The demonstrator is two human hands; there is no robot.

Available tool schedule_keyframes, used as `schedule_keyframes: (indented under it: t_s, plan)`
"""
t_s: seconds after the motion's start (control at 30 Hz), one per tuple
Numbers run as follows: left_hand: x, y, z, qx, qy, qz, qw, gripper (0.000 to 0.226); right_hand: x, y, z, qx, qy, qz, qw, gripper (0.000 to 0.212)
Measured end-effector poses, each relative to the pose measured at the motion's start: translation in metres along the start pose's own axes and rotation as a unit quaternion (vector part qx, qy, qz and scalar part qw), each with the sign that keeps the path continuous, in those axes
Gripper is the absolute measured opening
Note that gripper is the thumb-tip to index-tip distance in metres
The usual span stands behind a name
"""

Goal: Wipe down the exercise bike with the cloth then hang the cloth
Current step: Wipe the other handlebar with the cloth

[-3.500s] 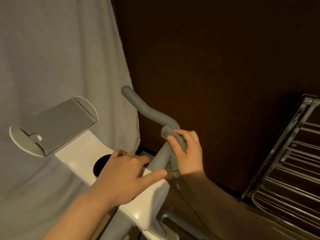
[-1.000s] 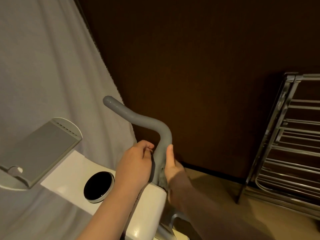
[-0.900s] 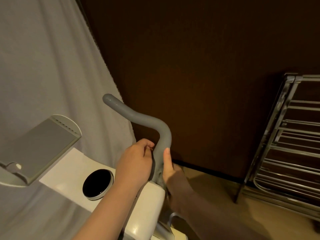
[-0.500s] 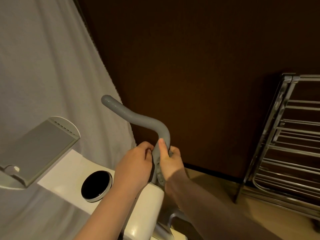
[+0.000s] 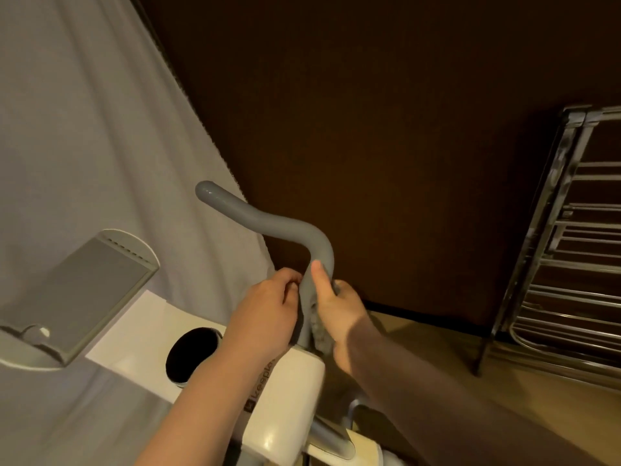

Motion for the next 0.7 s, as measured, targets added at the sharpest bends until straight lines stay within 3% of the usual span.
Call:
schedule_keyframes:
  t_s: [0.13, 0.2, 0.33, 0.4, 0.5, 0.63, 0.7]
  plan:
    - [0.006, 0.018, -0.007, -0.038, 0.025, -0.05, 0.998, 0.036, -0.006, 0.01, 0.011, 0.067, 0.026, 0.038, 0.997, 0.044]
    - [0.007, 0.028, -0.008, -0.054, 0.016, -0.046, 0.997, 0.039, -0.006, 0.017, 0.019, 0.056, 0.064, 0.002, 0.996, 0.047]
    - [0.005, 0.028, -0.009, -0.059, 0.004, -0.029, 0.998, 0.045, -0.002, -0.001, 0.004, 0.026, 0.064, 0.0, 0.998, 0.066]
    - [0.005, 0.029, -0.009, -0.066, 0.021, -0.037, 0.997, 0.045, -0.003, 0.01, 0.012, 0.04, 0.072, -0.002, 0.997, 0.049]
    - [0.006, 0.027, -0.01, -0.079, 0.026, -0.035, 0.996, 0.042, -0.001, 0.014, 0.017, 0.015, 0.087, -0.025, 0.996, 0.047]
    - [0.006, 0.027, -0.012, -0.073, 0.016, -0.024, 0.997, 0.042, 0.004, -0.005, 0.0, 0.046, 0.035, 0.042, 0.997, 0.04]
    - [0.006, 0.029, -0.013, -0.075, 0.022, -0.026, 0.997, 0.042, -0.003, 0.012, 0.013, 0.051, 0.038, -0.002, 0.998, 0.029]
Point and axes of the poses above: each hand's wrist, its own y-axis away from the middle knuckle, its own x-axis out of the back of the hand, z = x × y, the point moved 3 cm from there along -y, towards the middle knuckle, and after that the axes turned 4 degrees about y, right-handed, at the moved point
